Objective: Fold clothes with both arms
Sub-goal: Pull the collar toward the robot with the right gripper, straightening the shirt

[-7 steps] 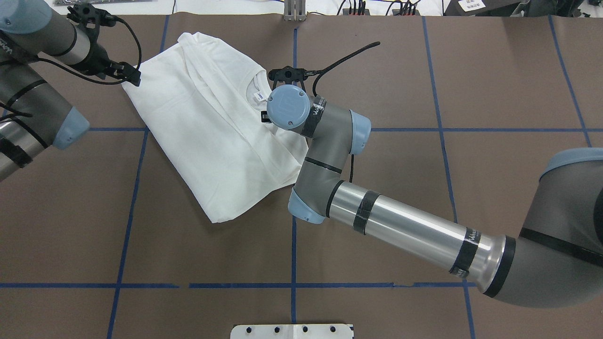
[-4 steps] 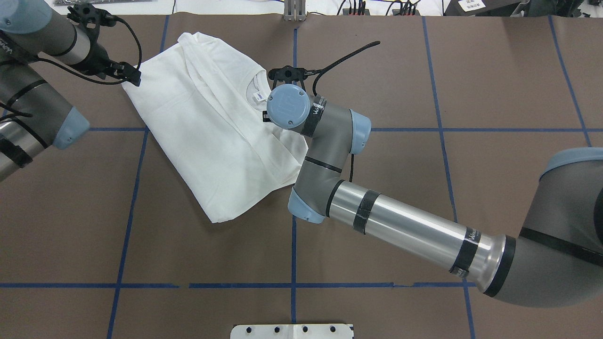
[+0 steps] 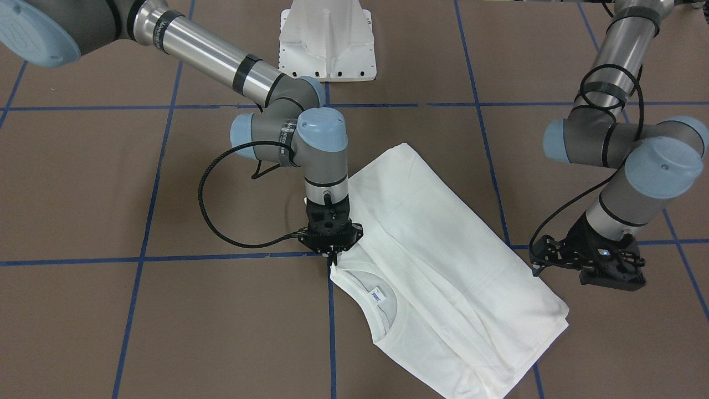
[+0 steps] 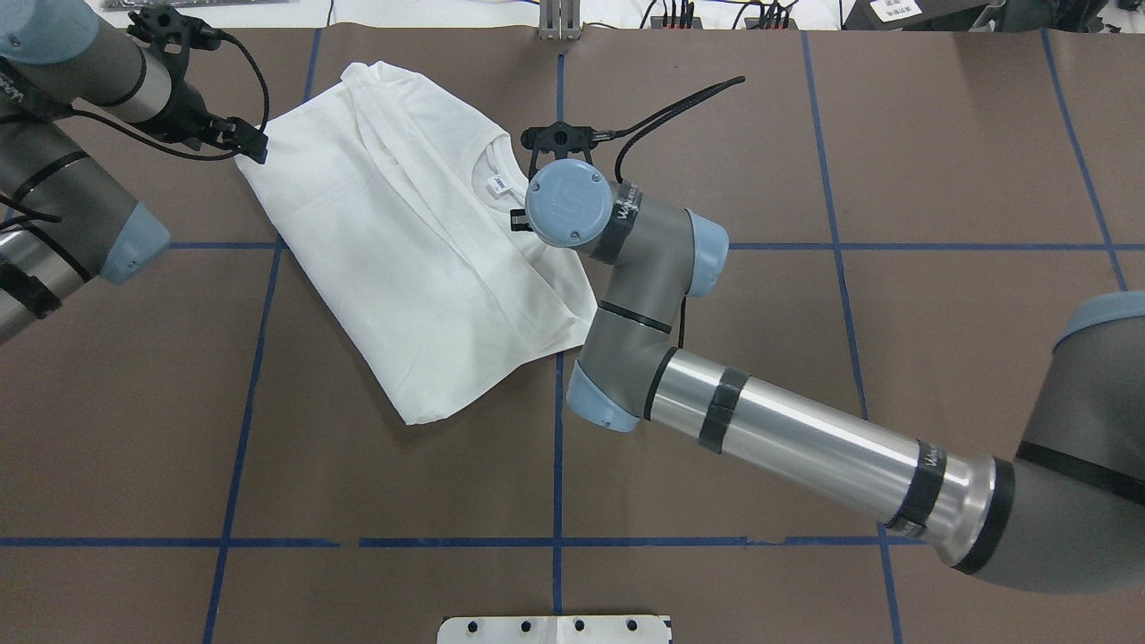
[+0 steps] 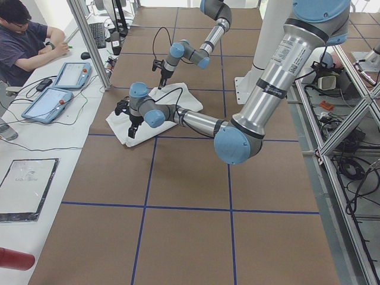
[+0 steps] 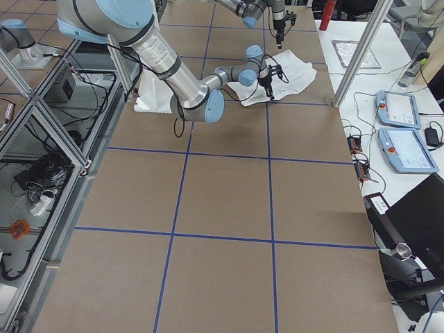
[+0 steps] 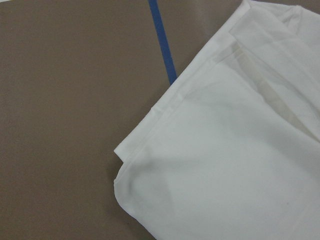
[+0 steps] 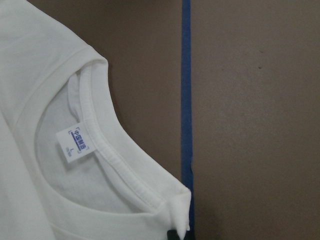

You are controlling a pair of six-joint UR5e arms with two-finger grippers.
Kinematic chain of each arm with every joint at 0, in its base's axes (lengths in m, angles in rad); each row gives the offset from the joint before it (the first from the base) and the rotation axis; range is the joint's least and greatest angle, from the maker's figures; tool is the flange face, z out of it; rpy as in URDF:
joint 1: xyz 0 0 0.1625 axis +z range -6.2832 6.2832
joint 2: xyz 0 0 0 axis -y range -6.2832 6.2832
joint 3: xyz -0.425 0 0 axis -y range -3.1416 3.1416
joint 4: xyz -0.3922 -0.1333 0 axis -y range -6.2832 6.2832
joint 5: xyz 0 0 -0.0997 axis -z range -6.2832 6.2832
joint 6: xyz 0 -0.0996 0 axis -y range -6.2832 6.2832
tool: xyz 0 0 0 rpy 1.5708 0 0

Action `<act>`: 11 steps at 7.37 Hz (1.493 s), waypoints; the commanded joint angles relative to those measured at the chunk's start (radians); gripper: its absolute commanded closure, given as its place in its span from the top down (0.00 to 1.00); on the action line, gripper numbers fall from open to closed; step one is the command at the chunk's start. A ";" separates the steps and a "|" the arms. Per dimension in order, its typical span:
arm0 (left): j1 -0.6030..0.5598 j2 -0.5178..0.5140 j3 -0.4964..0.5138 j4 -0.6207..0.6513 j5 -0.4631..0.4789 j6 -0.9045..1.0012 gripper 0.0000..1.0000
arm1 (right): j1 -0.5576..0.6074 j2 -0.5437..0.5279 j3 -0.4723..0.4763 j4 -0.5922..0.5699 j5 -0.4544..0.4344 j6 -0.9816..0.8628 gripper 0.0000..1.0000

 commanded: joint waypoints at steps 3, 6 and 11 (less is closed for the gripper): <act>0.000 0.003 -0.017 0.000 0.000 -0.011 1.00 | -0.082 -0.405 0.571 -0.200 -0.053 0.017 0.00; 0.002 0.002 -0.025 0.000 0.000 -0.034 1.00 | -0.170 -0.535 0.745 -0.317 -0.105 0.111 0.00; 0.003 0.002 -0.025 0.000 0.000 -0.034 1.00 | -0.191 -0.538 0.752 -0.319 -0.122 0.124 1.00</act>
